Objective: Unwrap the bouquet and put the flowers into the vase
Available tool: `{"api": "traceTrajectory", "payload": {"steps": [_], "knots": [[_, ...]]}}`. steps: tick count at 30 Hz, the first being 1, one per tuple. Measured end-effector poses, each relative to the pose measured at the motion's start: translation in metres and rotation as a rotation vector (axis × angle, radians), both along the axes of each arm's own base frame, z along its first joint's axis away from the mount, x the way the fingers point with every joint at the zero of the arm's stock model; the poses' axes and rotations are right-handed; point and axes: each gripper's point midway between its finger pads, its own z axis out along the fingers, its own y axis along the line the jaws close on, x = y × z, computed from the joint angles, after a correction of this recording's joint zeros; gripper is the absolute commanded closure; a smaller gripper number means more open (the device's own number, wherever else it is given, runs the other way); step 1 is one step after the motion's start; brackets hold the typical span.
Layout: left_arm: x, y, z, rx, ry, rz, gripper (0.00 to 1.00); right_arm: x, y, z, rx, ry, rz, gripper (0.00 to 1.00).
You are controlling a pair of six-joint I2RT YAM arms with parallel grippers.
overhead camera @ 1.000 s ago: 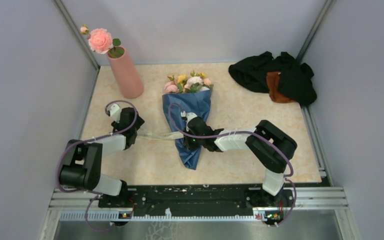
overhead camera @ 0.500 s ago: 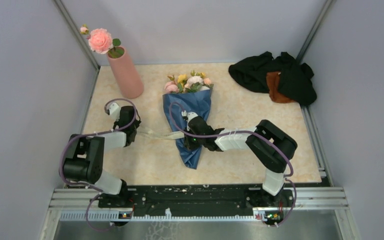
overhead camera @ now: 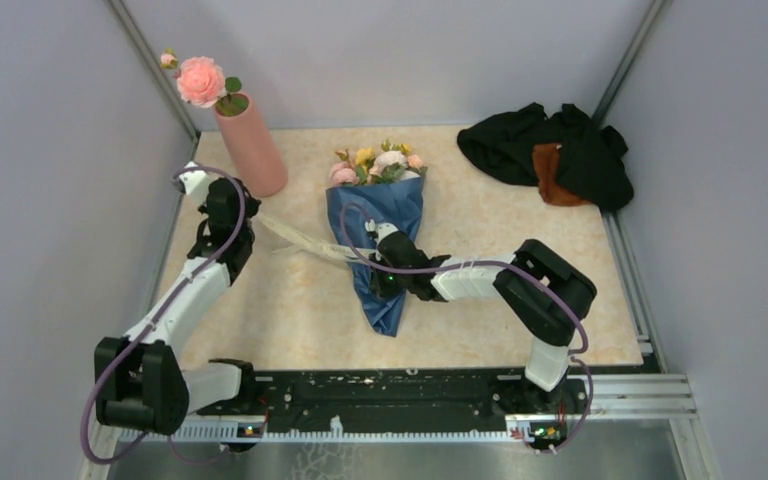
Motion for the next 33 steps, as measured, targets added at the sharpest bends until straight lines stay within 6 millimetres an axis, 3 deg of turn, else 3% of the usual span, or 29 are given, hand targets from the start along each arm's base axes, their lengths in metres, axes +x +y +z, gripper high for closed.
{"api": "traceTrajectory", "payload": {"steps": [4, 12, 15, 16, 17, 27, 33], "knots": [[-0.001, 0.012, 0.041, 0.049, -0.036, 0.045, 1.00, 0.001, -0.003, 0.000, -0.006, 0.004, -0.005, 1.00], [-0.029, 0.045, 0.089, 0.121, -0.048, 0.128, 1.00, 0.000, -0.005, 0.000, -0.025, 0.004, 0.006, 1.00], [-0.039, 0.050, 0.115, 0.135, -0.079, 0.144, 1.00, 0.000, -0.005, 0.000, -0.027, 0.008, 0.013, 1.00], [-0.049, 0.053, 0.150, 0.136, -0.143, 0.154, 1.00, 0.000, -0.006, 0.000, -0.031, 0.012, 0.016, 1.00], [-0.050, 0.053, 0.150, 0.135, -0.145, 0.154, 1.00, 0.000, -0.006, 0.000, -0.031, 0.013, 0.017, 1.00], [-0.079, 0.055, 0.232, 0.151, -0.274, 0.144, 1.00, -0.002, -0.011, 0.000, -0.047, 0.016, 0.026, 1.00], [-0.101, 0.070, 0.284, 0.213, -0.328, 0.216, 1.00, -0.003, -0.011, 0.000, -0.045, 0.018, 0.029, 1.00]]}}
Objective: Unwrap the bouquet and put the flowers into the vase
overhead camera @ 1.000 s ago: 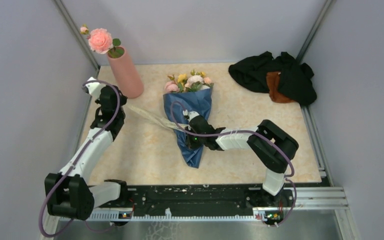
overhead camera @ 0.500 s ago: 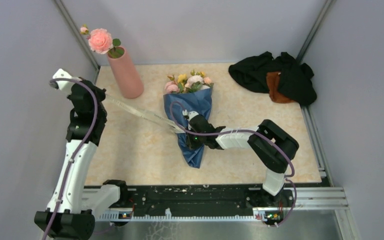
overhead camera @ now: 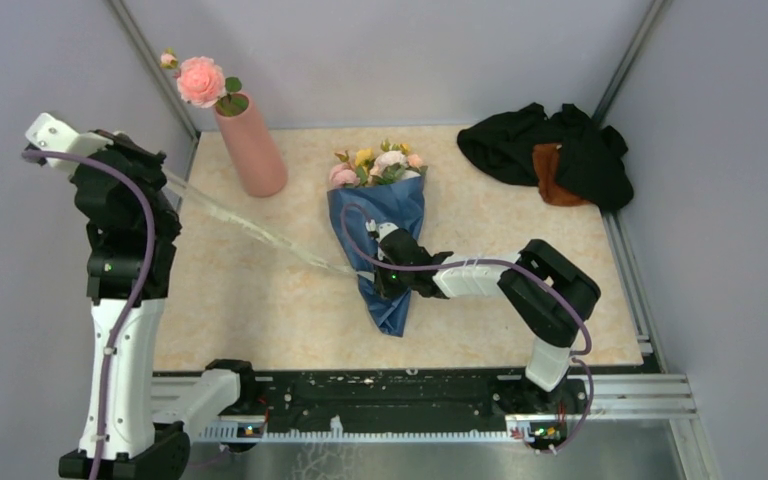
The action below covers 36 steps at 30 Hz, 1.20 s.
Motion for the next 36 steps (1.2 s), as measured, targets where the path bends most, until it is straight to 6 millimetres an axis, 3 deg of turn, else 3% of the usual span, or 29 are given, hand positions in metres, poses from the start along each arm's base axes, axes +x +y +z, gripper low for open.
{"api": "traceTrajectory", "payload": {"steps": [4, 7, 13, 19, 22, 24, 27, 29, 36], "knots": [[-0.016, 0.013, 0.028, 0.039, -0.028, 0.078, 1.00, 0.000, 0.000, 0.000, -0.001, -0.002, 0.007, 1.00], [-0.021, 0.019, 0.033, 0.064, -0.013, 0.118, 1.00, 0.000, 0.000, 0.000, -0.003, -0.004, 0.010, 1.00], [-0.015, 0.024, 0.055, 0.107, 0.002, 0.157, 1.00, -0.001, 0.000, 0.000, -0.005, -0.005, 0.018, 1.00], [-0.012, 0.025, 0.091, 0.134, -0.033, 0.167, 1.00, -0.001, 0.001, 0.000, -0.001, -0.006, 0.026, 1.00], [-0.013, 0.024, 0.093, 0.134, -0.039, 0.159, 1.00, -0.002, 0.001, 0.001, 0.002, -0.003, 0.030, 1.00], [-0.010, 0.022, 0.084, 0.132, -0.028, 0.144, 1.00, -0.002, 0.001, 0.000, 0.002, -0.003, 0.031, 1.00], [-0.001, 0.017, 0.055, 0.121, 0.017, 0.110, 1.00, -0.002, 0.001, -0.001, 0.003, -0.005, 0.031, 1.00], [0.009, 0.012, 0.027, 0.111, 0.064, 0.077, 1.00, -0.002, 0.001, -0.001, 0.003, -0.006, 0.031, 1.00], [0.034, -0.016, -0.098, 0.056, 0.256, -0.100, 1.00, -0.002, 0.000, -0.001, 0.002, -0.005, 0.031, 1.00]]}}
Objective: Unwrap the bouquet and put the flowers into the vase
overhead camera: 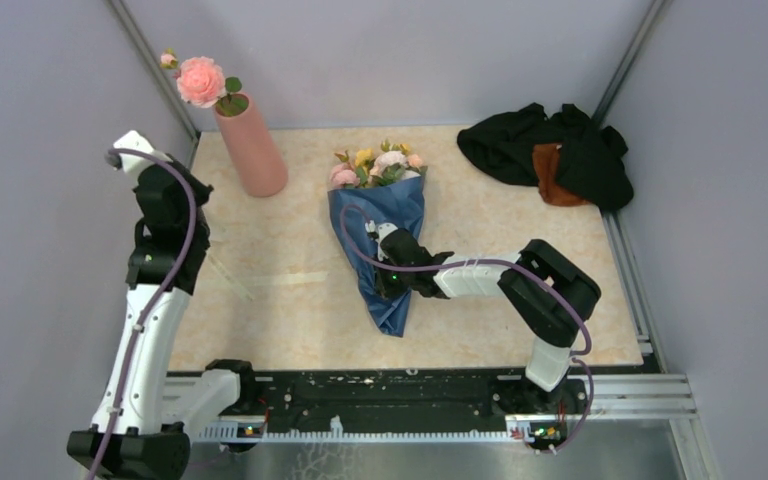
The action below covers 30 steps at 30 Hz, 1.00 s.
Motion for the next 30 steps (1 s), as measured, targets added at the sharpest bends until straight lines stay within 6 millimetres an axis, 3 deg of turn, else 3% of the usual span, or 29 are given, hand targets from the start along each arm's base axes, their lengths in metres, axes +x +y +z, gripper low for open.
{"api": "traceTrajectory", "payload": {"steps": [9, 12, 15, 18, 20, 22, 25, 30], "knots": [[0.004, -0.047, -0.124, -0.125, 0.154, -0.238, 1.00, 0.000, 0.000, 0.000, -0.004, -0.005, 0.006, 1.00], [0.002, -0.064, -0.151, -0.152, 0.201, -0.292, 1.00, 0.000, 0.000, 0.000, -0.004, -0.006, 0.007, 1.00], [0.003, -0.079, -0.165, -0.164, 0.226, -0.331, 0.97, 0.000, 0.000, 0.000, -0.004, -0.006, 0.007, 1.00], [0.001, -0.084, -0.177, -0.171, 0.243, -0.336, 0.69, 0.000, 0.000, 0.000, -0.004, -0.006, 0.007, 1.00], [0.000, -0.081, -0.185, -0.172, 0.252, -0.316, 0.33, 0.000, 0.000, 0.000, -0.004, -0.006, 0.007, 1.00], [-0.003, -0.077, -0.194, -0.169, 0.267, -0.289, 0.04, 0.000, 0.000, 0.000, -0.004, -0.006, 0.007, 1.00], [-0.007, -0.070, -0.204, -0.172, 0.282, -0.245, 0.01, 0.000, 0.000, 0.000, -0.004, -0.006, 0.007, 1.00], [-0.007, -0.064, -0.203, -0.156, 0.282, -0.214, 0.01, 0.000, 0.000, 0.000, -0.004, -0.006, 0.007, 1.00]]}}
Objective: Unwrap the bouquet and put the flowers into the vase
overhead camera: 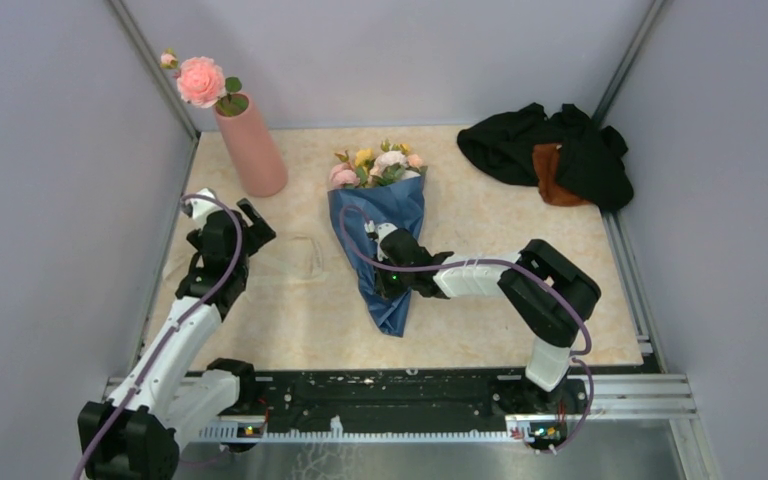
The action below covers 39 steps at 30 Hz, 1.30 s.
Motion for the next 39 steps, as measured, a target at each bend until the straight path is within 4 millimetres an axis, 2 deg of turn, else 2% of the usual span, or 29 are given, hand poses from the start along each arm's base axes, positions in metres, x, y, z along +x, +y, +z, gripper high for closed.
{"api": "traceTrajectory", "payload": {"steps": [6, 10, 15, 20, 22, 24, 28, 31, 33, 36, 39], "knots": [[0.006, -0.021, 0.009, 0.030, -0.011, -0.066, 0.01, -0.006, -0.005, 0.002, -0.053, -0.003, 0.012, 1.00], [0.012, -0.043, 0.008, 0.044, -0.007, -0.128, 0.01, -0.023, -0.016, 0.015, -0.127, -0.022, 0.036, 0.97], [0.014, -0.072, -0.005, 0.063, 0.024, -0.202, 0.01, -0.031, -0.020, 0.064, -0.096, -0.091, 0.048, 0.85], [0.015, -0.091, -0.011, 0.062, 0.027, -0.250, 0.01, -0.019, -0.024, 0.123, -0.043, -0.203, 0.008, 0.84], [0.015, -0.098, -0.012, 0.054, 0.020, -0.268, 0.01, -0.014, -0.029, 0.140, -0.037, -0.244, -0.015, 0.83], [0.016, -0.110, -0.017, 0.044, 0.016, -0.294, 0.01, -0.009, -0.036, 0.148, -0.037, -0.266, -0.037, 0.83], [0.017, -0.133, -0.038, 0.029, 0.049, -0.354, 0.01, 0.012, -0.059, 0.152, -0.036, -0.283, -0.110, 0.85], [0.010, -0.150, -0.055, 0.011, 0.068, -0.387, 0.01, 0.034, -0.091, 0.140, -0.063, -0.268, -0.201, 0.85], [0.000, -0.161, -0.055, 0.009, 0.053, -0.411, 0.01, 0.043, -0.110, 0.130, -0.095, -0.255, -0.252, 0.85], [-0.013, -0.168, -0.031, -0.007, -0.022, -0.429, 0.01, 0.044, -0.119, 0.123, -0.121, -0.250, -0.263, 0.85], [-0.014, -0.158, 0.014, -0.037, -0.114, -0.387, 0.01, 0.045, -0.117, 0.124, -0.115, -0.254, -0.255, 0.85]]}}
